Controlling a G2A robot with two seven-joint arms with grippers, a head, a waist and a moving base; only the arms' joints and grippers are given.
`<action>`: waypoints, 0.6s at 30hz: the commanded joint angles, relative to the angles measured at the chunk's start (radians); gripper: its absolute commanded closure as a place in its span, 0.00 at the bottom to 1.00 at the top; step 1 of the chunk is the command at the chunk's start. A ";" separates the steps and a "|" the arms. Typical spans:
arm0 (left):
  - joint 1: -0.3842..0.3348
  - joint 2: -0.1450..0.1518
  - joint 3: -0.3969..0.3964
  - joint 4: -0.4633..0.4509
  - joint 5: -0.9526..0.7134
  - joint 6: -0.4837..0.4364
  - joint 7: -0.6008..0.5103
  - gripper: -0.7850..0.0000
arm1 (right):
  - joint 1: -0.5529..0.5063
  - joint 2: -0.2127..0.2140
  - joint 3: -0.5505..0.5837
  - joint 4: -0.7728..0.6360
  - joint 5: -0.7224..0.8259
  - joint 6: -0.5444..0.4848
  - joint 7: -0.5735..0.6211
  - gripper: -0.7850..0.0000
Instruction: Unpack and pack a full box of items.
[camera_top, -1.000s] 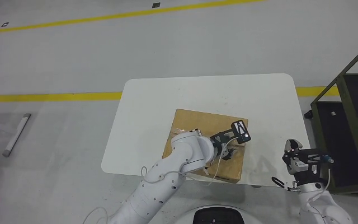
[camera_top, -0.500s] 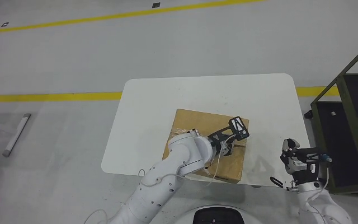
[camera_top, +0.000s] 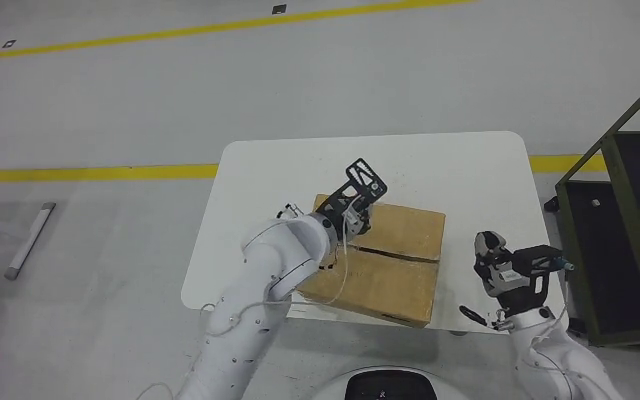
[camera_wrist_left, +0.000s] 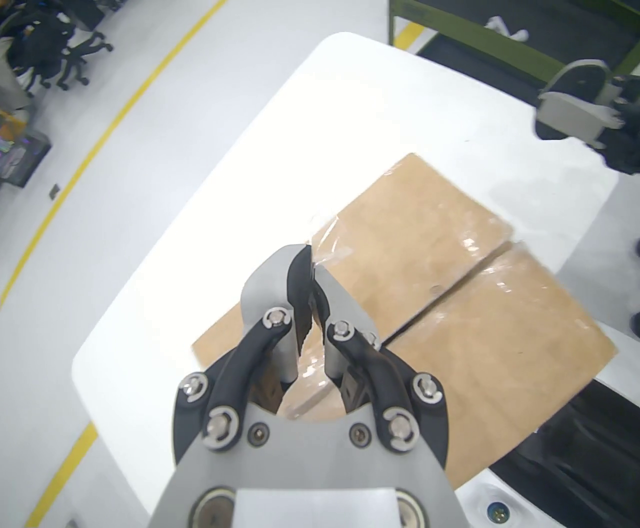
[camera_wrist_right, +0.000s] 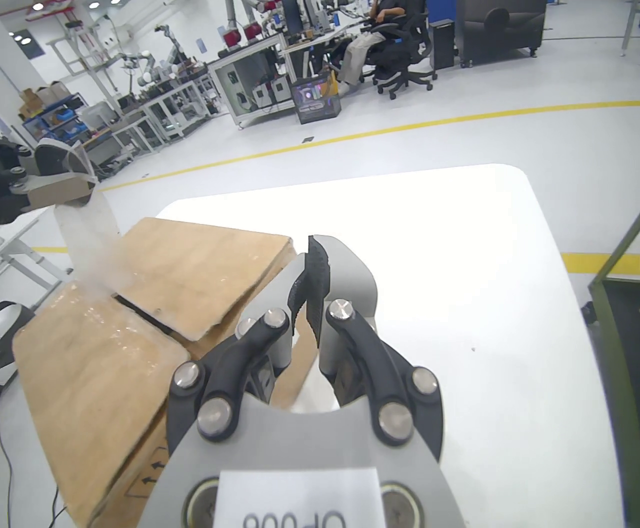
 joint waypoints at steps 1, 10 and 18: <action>0.008 0.013 -0.070 -0.023 0.044 -0.017 -0.014 1.00 | 0.010 -0.001 -0.022 -0.004 0.002 -0.015 0.008 1.00; 0.073 0.066 -0.344 -0.082 0.234 -0.081 -0.079 1.00 | 0.046 0.000 -0.121 0.020 -0.066 -0.073 0.042 1.00; 0.134 0.092 -0.470 -0.073 0.338 -0.090 -0.066 1.00 | 0.064 0.003 -0.136 0.057 -0.088 -0.079 0.060 1.00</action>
